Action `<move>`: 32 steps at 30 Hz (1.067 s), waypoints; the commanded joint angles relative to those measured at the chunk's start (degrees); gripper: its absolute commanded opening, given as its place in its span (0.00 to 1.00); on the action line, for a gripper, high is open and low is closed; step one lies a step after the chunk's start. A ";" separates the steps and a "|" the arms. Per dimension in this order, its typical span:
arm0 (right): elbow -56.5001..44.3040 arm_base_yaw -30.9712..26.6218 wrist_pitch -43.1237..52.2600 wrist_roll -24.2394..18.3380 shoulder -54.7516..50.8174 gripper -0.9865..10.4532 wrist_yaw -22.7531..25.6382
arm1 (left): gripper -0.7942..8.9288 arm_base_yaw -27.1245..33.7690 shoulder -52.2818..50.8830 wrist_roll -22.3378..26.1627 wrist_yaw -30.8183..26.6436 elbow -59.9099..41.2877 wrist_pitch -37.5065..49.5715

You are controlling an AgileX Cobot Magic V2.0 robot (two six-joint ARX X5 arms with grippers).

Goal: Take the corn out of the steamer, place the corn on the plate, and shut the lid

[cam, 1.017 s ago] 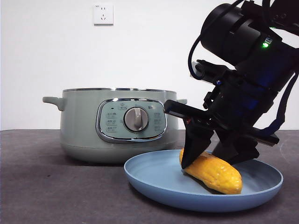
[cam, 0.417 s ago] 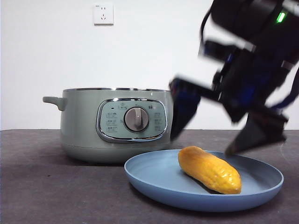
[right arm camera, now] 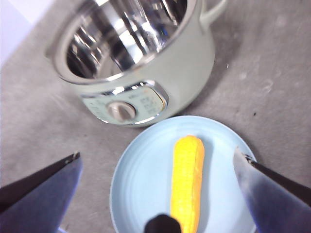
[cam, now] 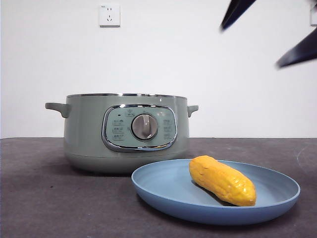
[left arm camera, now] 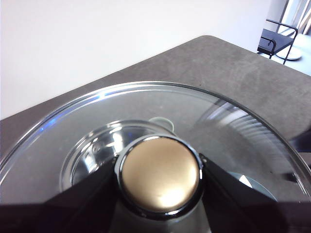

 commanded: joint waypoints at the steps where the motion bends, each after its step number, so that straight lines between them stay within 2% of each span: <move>1: -0.44 0.11 -2.73 -0.44 -5.97 0.56 0.33 | 0.07 -0.04 2.82 1.46 0.44 0.76 5.49; 7: -0.44 0.09 -7.61 -0.46 -15.37 0.56 0.72 | 0.07 -0.04 12.07 1.46 1.75 0.74 12.96; 11: -0.44 0.11 -10.75 -0.77 -18.27 0.56 3.21 | 0.07 -0.02 17.40 1.44 2.40 0.74 18.47; 22: -0.44 0.11 -12.48 -0.92 -18.67 0.56 4.83 | 0.07 0.39 30.14 2.82 2.14 0.74 26.51; 32: -0.44 0.09 -12.48 -1.16 -18.67 0.56 5.11 | 0.07 1.20 36.63 3.19 1.07 0.74 31.04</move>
